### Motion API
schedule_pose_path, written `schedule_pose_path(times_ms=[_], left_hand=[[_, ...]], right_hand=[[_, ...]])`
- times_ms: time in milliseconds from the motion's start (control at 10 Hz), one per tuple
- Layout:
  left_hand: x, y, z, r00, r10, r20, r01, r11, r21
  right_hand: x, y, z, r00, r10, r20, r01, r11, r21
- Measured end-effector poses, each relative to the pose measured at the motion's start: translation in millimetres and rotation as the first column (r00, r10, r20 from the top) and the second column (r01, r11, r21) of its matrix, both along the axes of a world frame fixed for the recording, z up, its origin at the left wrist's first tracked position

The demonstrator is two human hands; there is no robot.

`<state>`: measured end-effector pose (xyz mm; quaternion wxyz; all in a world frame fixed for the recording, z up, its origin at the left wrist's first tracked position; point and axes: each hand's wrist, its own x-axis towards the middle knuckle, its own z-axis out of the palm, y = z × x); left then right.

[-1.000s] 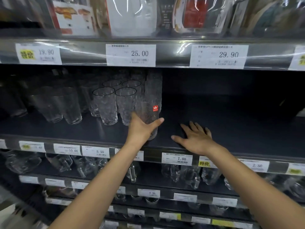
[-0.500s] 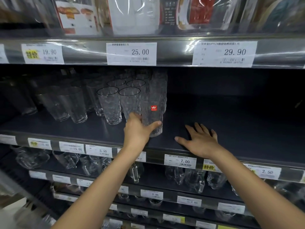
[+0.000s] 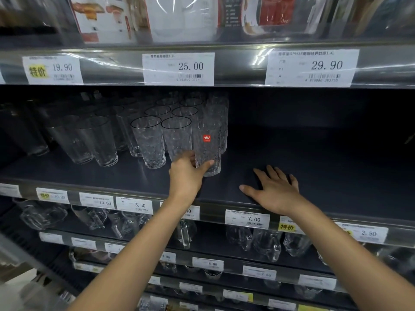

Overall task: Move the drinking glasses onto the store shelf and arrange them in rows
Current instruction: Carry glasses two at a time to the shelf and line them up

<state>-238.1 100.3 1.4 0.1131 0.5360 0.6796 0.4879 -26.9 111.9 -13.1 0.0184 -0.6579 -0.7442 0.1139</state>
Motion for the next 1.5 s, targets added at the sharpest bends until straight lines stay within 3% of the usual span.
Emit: schedule_pose_path(times_ms=[900, 1500], left_hand=[[-5.3, 5.8, -4.6, 0.995, -0.051, 0.081, 0.056, 0.997, -0.060], [-6.8, 14.6, -9.3, 0.999, -0.022, 0.034, 0.025, 0.996, -0.087]], right_hand=[[-0.1, -2.3, 0.3, 1.000, -0.002, -0.010, 0.002, 1.000, 0.000], [-0.2, -1.8, -0.2, 1.000, -0.002, -0.008, 0.002, 1.000, 0.004]])
